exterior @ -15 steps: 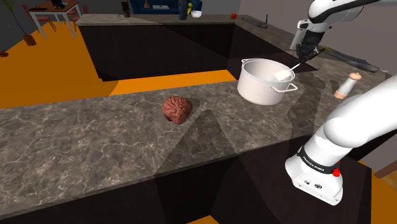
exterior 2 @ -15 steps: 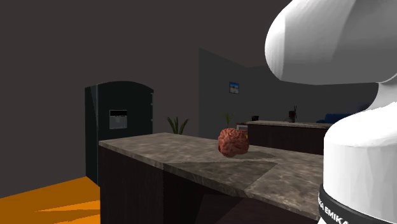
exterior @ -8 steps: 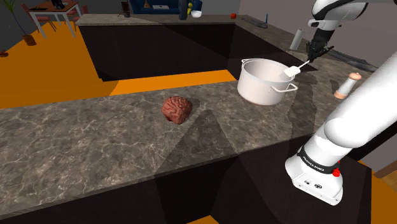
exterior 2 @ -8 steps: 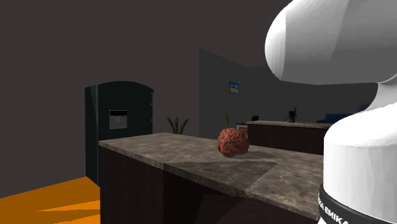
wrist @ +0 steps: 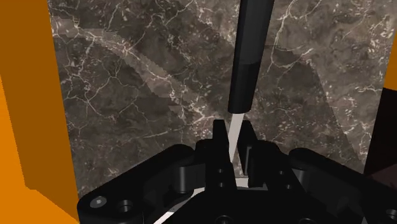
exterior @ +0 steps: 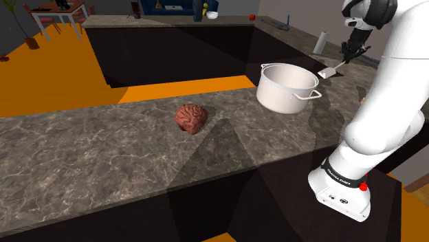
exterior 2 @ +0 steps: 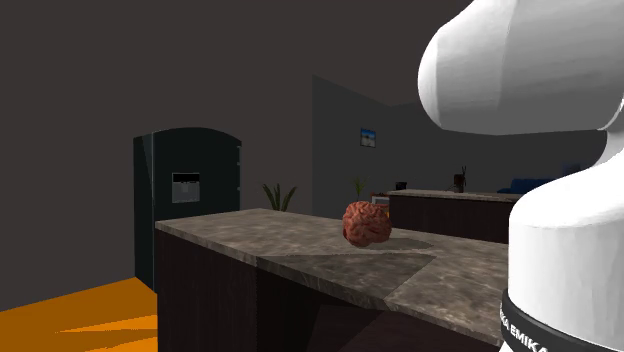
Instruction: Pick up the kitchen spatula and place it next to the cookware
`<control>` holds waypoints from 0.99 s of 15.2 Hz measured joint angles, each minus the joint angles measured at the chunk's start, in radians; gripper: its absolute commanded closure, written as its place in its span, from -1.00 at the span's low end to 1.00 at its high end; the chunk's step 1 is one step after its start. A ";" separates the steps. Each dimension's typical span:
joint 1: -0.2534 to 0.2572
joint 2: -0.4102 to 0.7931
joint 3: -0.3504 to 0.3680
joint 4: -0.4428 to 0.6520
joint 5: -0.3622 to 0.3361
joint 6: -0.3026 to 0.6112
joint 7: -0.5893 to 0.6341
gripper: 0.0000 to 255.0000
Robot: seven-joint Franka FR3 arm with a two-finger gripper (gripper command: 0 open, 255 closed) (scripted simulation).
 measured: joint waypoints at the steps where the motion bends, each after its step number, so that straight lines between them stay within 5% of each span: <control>1: -0.040 0.042 0.012 0.039 0.034 -0.010 -0.029 1.00; 4: -0.108 0.111 0.036 0.100 0.088 -0.022 -0.075 1.00; 15: -0.130 0.169 0.071 0.024 0.142 0.092 -0.108 1.00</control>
